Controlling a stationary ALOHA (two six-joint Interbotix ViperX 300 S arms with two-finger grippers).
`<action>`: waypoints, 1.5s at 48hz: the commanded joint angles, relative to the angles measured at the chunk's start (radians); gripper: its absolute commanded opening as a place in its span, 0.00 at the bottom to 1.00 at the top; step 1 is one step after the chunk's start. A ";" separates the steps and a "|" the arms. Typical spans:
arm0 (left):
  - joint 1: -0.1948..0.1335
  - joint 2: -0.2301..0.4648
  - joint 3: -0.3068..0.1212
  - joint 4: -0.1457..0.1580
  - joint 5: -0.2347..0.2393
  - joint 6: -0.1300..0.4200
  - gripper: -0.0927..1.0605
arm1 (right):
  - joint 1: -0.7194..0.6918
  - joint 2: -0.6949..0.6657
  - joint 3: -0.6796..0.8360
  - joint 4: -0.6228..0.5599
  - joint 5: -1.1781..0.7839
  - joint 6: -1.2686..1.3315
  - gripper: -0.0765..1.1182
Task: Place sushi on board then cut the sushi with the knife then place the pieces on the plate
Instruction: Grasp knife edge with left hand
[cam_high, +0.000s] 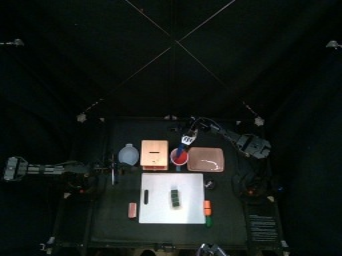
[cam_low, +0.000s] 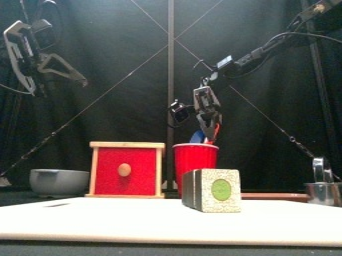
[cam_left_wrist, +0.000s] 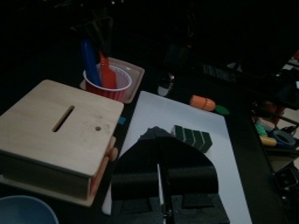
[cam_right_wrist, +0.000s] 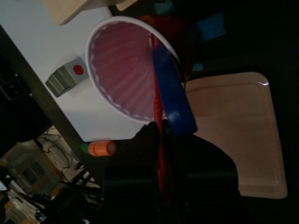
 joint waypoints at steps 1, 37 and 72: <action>0.002 0.003 -0.014 0.002 -0.005 0.000 0.06 | 0.006 -0.029 -0.015 0.003 0.002 -0.003 0.38; 0.002 0.003 -0.015 0.002 -0.005 -0.002 0.06 | 0.031 -0.109 -0.018 0.002 0.025 0.000 0.33; 0.002 0.003 -0.021 0.000 -0.005 -0.002 0.06 | 0.017 -0.291 0.031 -0.029 0.041 -0.003 0.33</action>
